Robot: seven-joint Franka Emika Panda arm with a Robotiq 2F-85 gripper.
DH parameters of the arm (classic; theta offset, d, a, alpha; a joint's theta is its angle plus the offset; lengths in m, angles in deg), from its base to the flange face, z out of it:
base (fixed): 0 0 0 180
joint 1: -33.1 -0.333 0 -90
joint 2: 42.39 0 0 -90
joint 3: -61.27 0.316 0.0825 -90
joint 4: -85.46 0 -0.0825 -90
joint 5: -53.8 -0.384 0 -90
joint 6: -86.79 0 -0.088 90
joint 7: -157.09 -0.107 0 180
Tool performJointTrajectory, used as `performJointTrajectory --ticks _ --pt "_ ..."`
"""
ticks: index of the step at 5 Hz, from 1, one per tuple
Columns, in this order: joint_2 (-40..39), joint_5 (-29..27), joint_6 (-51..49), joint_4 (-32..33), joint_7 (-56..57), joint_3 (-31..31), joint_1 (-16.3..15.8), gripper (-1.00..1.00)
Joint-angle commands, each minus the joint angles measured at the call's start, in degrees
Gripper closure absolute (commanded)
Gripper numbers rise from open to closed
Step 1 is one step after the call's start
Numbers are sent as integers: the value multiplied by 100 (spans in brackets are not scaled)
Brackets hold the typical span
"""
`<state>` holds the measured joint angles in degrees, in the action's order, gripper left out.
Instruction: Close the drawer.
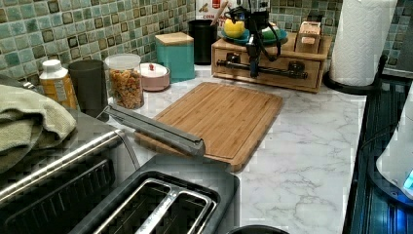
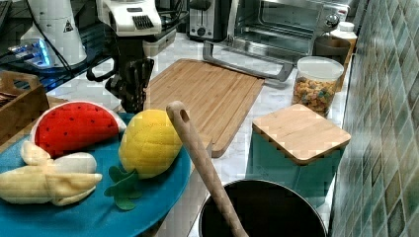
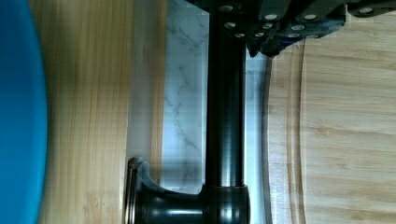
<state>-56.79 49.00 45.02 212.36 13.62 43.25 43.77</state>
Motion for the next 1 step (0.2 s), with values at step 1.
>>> performJointTrajectory --ticks 1 --pt "-473 114 833 -1104 655 -584 770 100"
